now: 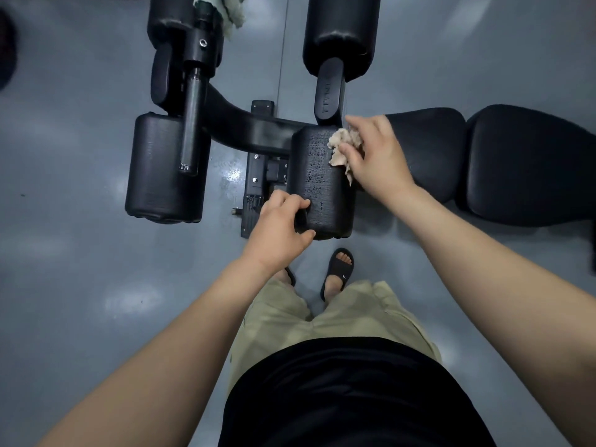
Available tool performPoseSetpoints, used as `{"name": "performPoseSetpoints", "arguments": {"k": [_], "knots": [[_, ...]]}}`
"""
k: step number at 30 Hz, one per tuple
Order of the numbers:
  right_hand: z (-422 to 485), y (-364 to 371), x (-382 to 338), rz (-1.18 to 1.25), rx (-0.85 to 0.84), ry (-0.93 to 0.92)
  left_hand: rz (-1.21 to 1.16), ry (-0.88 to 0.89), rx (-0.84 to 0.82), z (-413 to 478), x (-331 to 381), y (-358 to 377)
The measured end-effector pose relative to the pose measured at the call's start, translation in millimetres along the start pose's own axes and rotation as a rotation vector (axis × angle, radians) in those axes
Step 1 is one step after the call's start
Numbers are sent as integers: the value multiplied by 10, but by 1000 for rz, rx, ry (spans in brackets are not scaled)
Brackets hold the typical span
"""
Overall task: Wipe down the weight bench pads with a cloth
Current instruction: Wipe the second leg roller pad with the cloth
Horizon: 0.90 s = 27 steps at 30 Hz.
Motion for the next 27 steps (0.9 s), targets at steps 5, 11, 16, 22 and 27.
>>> {"name": "performPoseSetpoints", "arguments": {"k": [5, 11, 16, 22, 27], "knots": [[251, 14, -80, -35, 64, 100, 4, 4, 10, -11, 10, 18], [170, 57, -205, -47, 16, 35, -31, 17, -2, -13, -18, 11], [152, -5, -167, -80, -43, -99, -241, -113, 49, -34, -111, -39], [281, 48, -250, -167, -77, -105, -251, -183, 46, 22, -160, -32], [134, 28, -230, -233, -49, -209, -215, -165, 64, 35, -179, -30]]}}
Point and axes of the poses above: each hand's wrist, its own z-axis towards the middle knuckle, its own y-axis out of the palm, x = y × z, the point moved 2 cm from there along z, towards the middle knuckle, and after that the axes turned 13 degrees about -z, right-handed, at the moved point
